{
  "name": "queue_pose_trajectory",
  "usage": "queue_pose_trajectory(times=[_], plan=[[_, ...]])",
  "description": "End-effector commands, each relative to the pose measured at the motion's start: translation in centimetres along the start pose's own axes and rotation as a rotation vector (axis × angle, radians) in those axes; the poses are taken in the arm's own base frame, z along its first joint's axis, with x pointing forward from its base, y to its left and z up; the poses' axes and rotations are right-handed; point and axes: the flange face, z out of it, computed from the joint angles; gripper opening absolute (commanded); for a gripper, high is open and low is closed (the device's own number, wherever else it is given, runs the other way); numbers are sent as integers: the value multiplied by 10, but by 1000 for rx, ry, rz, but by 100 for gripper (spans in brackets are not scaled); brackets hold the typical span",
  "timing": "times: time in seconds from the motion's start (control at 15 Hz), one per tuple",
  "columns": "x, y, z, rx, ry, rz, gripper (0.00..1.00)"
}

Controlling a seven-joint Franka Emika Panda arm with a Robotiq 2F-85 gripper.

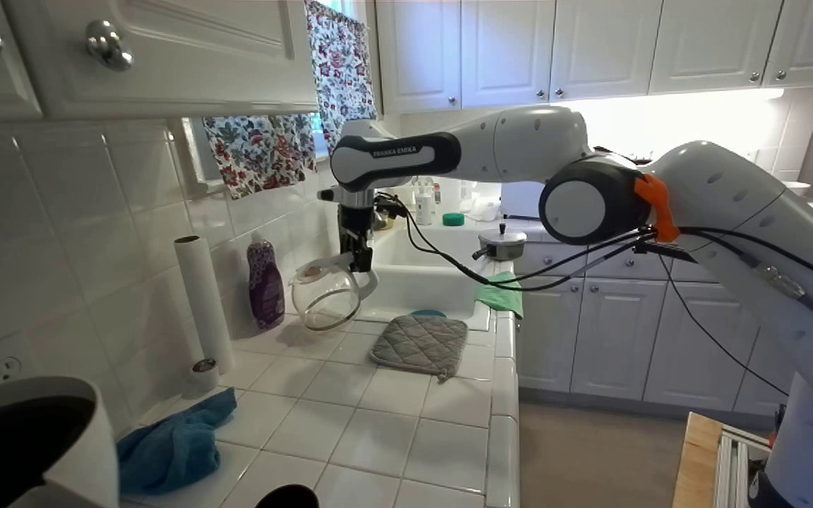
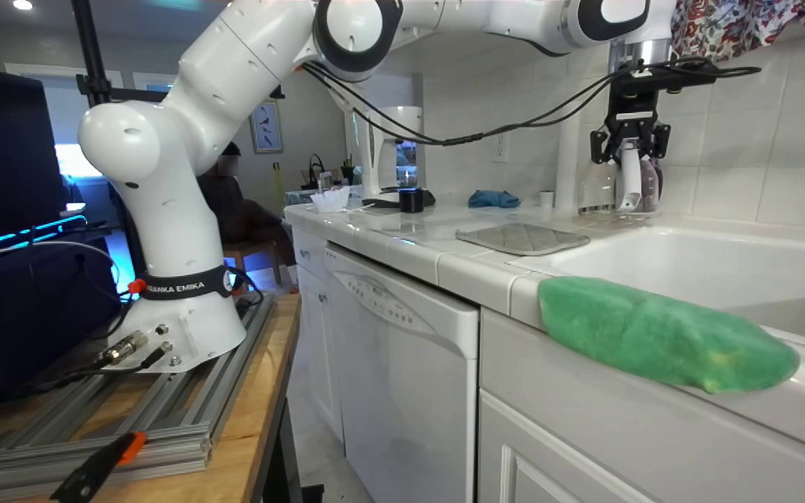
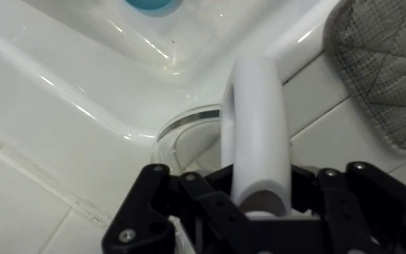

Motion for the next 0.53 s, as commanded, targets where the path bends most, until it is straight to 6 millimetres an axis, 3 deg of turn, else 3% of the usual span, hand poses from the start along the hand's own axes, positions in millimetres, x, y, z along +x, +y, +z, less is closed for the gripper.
queue_pose_trajectory(times=[0.0,0.2,0.47], plan=[[6,-3,13,0,-116,4,0],[12,-7,30,14,-176,-32,0],[33,-13,38,14,-169,-87,0]])
